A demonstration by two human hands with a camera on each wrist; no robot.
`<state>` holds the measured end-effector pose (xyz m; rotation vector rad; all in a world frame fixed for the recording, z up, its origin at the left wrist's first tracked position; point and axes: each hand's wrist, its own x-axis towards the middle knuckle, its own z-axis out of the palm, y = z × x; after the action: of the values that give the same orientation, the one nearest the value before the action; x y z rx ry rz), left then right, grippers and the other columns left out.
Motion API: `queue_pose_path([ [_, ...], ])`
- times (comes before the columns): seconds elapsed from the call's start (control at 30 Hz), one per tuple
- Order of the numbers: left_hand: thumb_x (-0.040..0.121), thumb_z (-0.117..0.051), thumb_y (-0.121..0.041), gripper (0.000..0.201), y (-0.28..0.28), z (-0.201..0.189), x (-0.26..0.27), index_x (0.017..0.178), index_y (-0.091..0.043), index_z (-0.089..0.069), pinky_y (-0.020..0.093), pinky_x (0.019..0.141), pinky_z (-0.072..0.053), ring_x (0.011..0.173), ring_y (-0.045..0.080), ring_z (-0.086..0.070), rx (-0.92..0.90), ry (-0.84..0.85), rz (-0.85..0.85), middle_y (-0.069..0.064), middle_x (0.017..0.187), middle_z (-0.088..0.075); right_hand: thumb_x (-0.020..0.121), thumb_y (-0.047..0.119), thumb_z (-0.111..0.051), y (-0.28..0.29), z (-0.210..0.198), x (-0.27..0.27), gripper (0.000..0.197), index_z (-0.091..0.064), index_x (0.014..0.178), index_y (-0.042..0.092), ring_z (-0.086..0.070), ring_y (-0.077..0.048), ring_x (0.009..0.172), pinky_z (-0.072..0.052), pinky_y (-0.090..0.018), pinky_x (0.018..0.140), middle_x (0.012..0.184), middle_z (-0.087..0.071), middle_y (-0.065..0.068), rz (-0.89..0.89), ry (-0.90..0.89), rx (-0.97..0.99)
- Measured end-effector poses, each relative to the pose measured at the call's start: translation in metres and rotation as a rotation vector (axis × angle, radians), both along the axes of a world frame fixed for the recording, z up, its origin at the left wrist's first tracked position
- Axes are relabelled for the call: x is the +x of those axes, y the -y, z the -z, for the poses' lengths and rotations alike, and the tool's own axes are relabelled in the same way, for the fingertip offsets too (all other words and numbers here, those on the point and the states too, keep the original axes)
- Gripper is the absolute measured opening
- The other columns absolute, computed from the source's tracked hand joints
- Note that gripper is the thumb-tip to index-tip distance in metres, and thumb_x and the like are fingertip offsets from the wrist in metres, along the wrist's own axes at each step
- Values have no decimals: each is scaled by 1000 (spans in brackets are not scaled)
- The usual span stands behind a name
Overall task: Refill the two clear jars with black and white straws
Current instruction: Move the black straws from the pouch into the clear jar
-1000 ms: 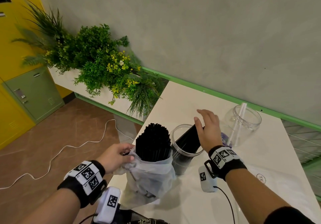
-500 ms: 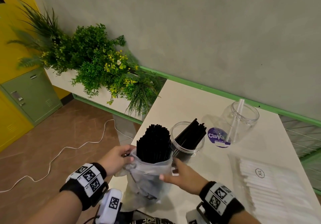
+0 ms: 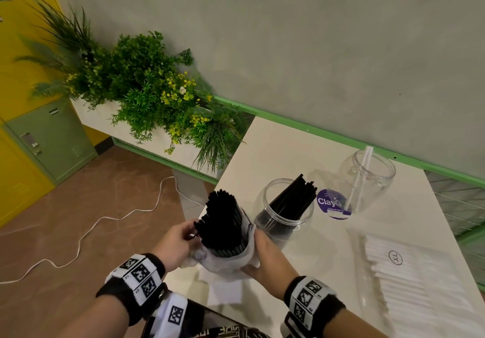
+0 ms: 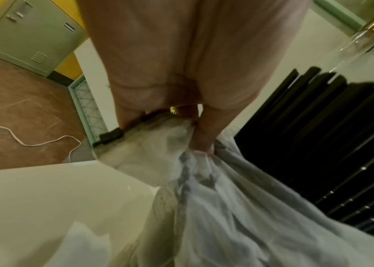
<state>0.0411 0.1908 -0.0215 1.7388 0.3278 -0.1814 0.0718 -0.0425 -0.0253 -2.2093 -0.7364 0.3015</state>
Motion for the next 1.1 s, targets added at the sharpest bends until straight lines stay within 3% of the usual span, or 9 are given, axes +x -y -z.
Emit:
queue_pose_path([
  [0.2, 86, -58, 3, 22, -5, 0, 4, 91, -17, -65, 29, 79, -50, 81, 11, -61, 73, 82, 48, -1, 85, -70, 69, 41, -76, 13, -15, 3, 77, -35, 133, 23, -41, -1, 110, -41, -22, 95, 118, -38, 11, 74, 115, 2],
  [0.27, 87, -57, 4, 25, -3, -2, 8, 79, -20, -59, 13, 68, -44, 68, 2, -54, 85, 97, 38, -14, 67, -62, 67, 45, -76, 13, -27, 3, 79, -35, 131, 26, -42, -9, 115, -39, -25, 100, 120, -37, 10, 71, 227, 42],
  [0.33, 88, -59, 2, 32, -1, -4, 12, 76, -26, -54, 8, 61, -39, 60, -5, -50, 110, 110, 31, -20, 60, -57, 68, 45, -78, 8, -41, 2, 81, -34, 133, 27, -40, -9, 119, -35, -23, 104, 124, -34, 12, 42, 280, 97],
  [0.47, 87, -63, -4, 24, -3, -1, 15, 87, -27, -58, 13, 65, -42, 70, 5, -53, 133, 115, 59, -10, 74, -56, 74, 41, -76, -8, -48, 7, 76, -31, 135, 31, -39, -1, 120, -33, -13, 102, 129, -34, 21, 53, 179, 181],
  [0.63, 86, -61, 3, 25, 0, -6, 16, 92, -21, -61, 6, 61, -41, 60, -8, -53, 129, 133, 75, -6, 75, -56, 71, 36, -82, -16, -39, 20, 64, -47, 124, 26, -48, -7, 106, -39, -19, 94, 114, -51, 7, 130, 3, 101],
  [0.8, 85, -65, -3, 24, -5, -4, 15, 101, -22, -64, 21, 76, -47, 79, 8, -59, 110, 90, 80, 10, 92, -65, 67, 32, -85, -16, -45, 27, 39, -49, 83, 35, -49, -4, 86, -37, -17, 75, 86, -52, 15, 106, 35, 84],
  [0.87, 85, -65, -2, 27, -4, -4, 15, 107, -17, -63, 26, 81, -48, 85, 14, -60, 71, 79, 84, 15, 100, -66, 68, 30, -85, -15, -46, 28, 39, -48, 78, 36, -49, -4, 83, -37, -16, 72, 81, -53, 13, 95, 25, 123],
  [0.97, 85, -63, 1, 27, -2, -6, 15, 100, -21, -64, 17, 75, -48, 77, 7, -60, 55, 104, 94, 3, 88, -65, 72, 29, -83, -13, -54, 27, 34, -50, 77, 35, -50, -9, 86, -38, -17, 75, 81, -54, 13, 98, 20, 176],
  [1.1, 85, -63, 1, 29, -3, -7, 18, 101, -24, -64, 30, 83, -49, 82, 11, -61, 41, 105, 107, 3, 91, -69, 79, 28, -76, -12, -73, 27, 27, -51, 76, 34, -50, -15, 88, -40, -21, 78, 79, -53, 13, 121, 12, 240],
])
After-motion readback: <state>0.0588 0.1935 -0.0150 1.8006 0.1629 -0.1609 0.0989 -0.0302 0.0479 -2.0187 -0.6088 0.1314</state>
